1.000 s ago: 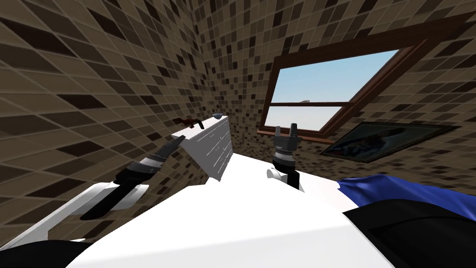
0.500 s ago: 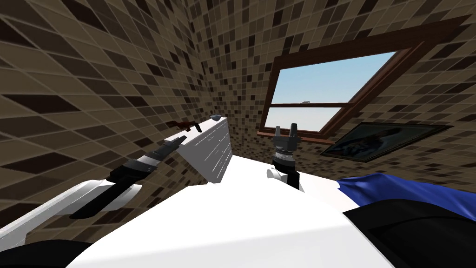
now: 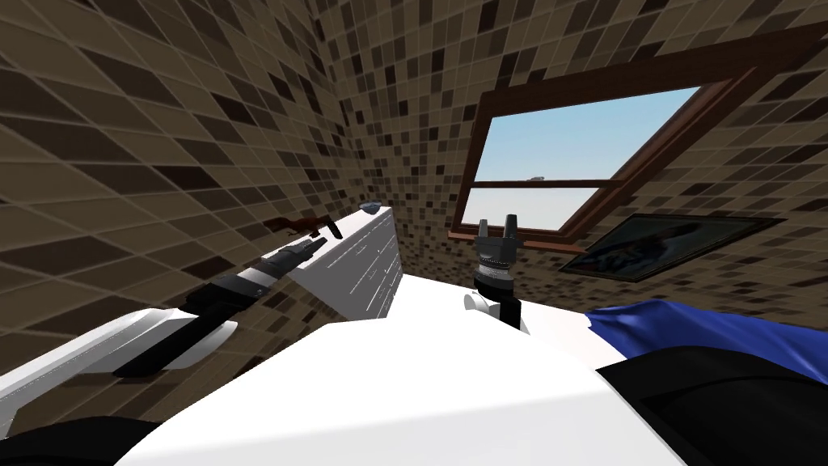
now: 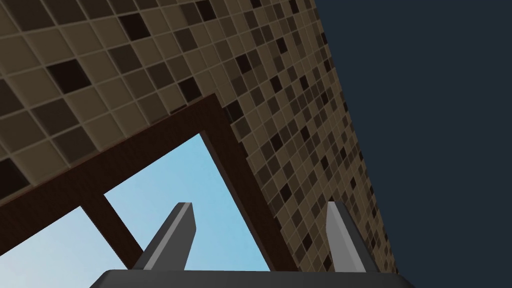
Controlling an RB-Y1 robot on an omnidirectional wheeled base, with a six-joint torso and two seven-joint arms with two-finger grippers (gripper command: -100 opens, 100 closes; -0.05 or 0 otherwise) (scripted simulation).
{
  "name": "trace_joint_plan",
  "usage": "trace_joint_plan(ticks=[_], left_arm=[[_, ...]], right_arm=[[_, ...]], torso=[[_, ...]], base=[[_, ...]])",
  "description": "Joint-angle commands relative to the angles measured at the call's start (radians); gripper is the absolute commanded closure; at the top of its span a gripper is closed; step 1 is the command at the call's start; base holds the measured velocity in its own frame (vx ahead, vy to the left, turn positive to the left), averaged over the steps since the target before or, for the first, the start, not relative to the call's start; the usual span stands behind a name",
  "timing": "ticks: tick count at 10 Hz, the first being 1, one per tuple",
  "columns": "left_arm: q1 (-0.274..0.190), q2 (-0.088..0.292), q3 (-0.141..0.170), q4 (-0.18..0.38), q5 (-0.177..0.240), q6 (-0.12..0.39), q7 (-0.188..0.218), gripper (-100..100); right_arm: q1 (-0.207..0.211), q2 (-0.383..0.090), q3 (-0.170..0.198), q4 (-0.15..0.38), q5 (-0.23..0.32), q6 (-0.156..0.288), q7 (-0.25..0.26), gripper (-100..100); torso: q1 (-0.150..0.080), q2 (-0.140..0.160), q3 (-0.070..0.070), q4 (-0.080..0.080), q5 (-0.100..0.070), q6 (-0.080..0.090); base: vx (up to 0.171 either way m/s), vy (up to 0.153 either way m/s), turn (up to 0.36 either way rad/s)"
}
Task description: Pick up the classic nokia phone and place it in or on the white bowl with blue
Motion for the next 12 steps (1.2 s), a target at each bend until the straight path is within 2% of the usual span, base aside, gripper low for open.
trace_joint_plan(ticks=[1, 4, 5, 6, 7, 8, 12], left_arm=[[0.027, 0.031, 0.01, -0.014, -0.025, 0.04, -0.006, -100], [0.057, 0.06, 0.021, -0.029, -0.054, 0.085, -0.013, -100], [0.051, 0.054, 0.02, -0.025, -0.048, 0.073, -0.012, -100], [0.052, 0.055, 0.02, -0.025, -0.049, 0.076, -0.012, 0], [0.052, 0.055, 0.02, -0.025, -0.049, 0.076, -0.012, -100], [0.052, 0.055, 0.02, -0.025, -0.049, 0.076, -0.012, 100], [0.051, 0.055, 0.021, -0.026, -0.05, 0.076, -0.014, 100]], right_arm=[[0.0, 0.0, 0.0, 0.0, 0.0, 0.0, 0.0, 0], [0.0, 0.0, 0.0, 0.0, 0.0, 0.0, 0.0, 0], [0.0, 0.0, 0.0, 0.0, 0.0, 0.0, 0.0, 0], [0.0, 0.0, 0.0, 0.0, 0.0, 0.0, 0.0, 0], [0.0, 0.0, 0.0, 0.0, 0.0, 0.0, 0.0, 0], [0.0, 0.0, 0.0, 0.0, 0.0, 0.0, 0.0, 0], [0.0, 0.0, 0.0, 0.0, 0.0, 0.0, 0.0, 0]], torso=[[0.0, 0.0, 0.0, 0.0, 0.0, 0.0], [0.002, -0.002, -0.001, -0.001, 0.0, 0.0], [0.001, -0.001, -0.001, 0.0, 0.0, 0.0], [-0.001, 0.004, 0.002, 0.001, 0.0, 0.0], [-0.002, 0.008, 0.004, 0.002, 0.0, -0.001], [-0.003, 0.01, 0.006, 0.002, -0.001, -0.001], [-0.002, 0.011, 0.006, 0.002, 0.0, -0.001]], base=[[0.184, 0.08, -0.127], [0.181, 0.062, -0.088], [0.071, 0.02, -0.012], [0.014, 0.005, 0.0], [0.007, 0.002, -0.001], [0.0, 0.0, 0.0], [0.0, 0.0, 0.0]])
